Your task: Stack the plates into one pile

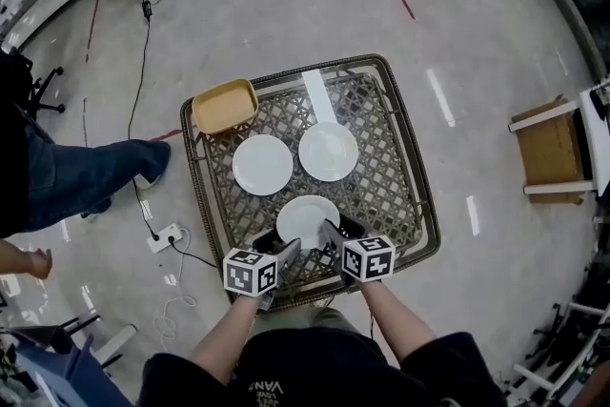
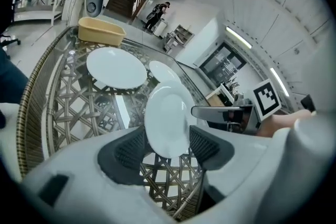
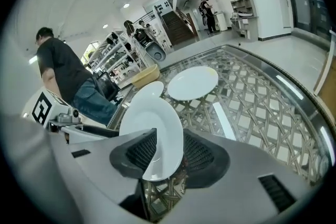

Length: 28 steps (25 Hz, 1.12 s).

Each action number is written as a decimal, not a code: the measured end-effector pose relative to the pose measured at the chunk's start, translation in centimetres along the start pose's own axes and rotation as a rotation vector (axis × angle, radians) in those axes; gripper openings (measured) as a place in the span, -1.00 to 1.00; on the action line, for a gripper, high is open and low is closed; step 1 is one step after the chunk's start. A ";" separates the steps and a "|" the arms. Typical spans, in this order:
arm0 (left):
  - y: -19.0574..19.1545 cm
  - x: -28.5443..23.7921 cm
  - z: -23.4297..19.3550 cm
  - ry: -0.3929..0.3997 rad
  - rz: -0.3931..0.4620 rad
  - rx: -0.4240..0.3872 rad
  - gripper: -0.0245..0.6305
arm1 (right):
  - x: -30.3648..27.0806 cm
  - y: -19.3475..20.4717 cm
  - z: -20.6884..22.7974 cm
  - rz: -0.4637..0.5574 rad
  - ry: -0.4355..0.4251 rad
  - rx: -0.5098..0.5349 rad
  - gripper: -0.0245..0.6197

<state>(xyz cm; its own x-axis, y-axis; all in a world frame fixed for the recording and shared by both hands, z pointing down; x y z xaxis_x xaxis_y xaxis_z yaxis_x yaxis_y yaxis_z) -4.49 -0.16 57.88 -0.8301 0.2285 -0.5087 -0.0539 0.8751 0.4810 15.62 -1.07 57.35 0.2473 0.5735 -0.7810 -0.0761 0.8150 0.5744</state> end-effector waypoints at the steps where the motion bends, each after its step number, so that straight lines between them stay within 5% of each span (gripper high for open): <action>1: -0.6 0.4 -0.1 -0.005 0.016 -0.002 -0.10 | -0.1 -0.7 -0.4 0.012 -0.009 0.006 -0.43; 11: -5.8 3.7 -3.5 -0.072 0.127 -0.011 -0.10 | -3.9 -6.6 -4.6 0.068 -0.083 0.069 -0.43; 28: -11.2 3.6 -10.7 -0.182 0.129 -0.020 -0.06 | -12.2 -12.4 -8.4 0.028 -0.069 0.244 -0.43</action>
<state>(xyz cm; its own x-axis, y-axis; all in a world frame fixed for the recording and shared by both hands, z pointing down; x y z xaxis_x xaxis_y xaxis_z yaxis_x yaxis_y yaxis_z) -12.77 -13.72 58.26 -0.7172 0.4125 -0.5617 0.0332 0.8253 0.5637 5.40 -17.46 57.73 0.3144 0.5820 -0.7500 0.1490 0.7500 0.6445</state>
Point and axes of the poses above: the fingertips, and each gripper's own axes: x backward along the fingers, z to its right, y out of its underside, the point moved 8 cm from there along x, backward along the fingers, and after that the axes turned 12 degrees about y, right-handed, at the moved point
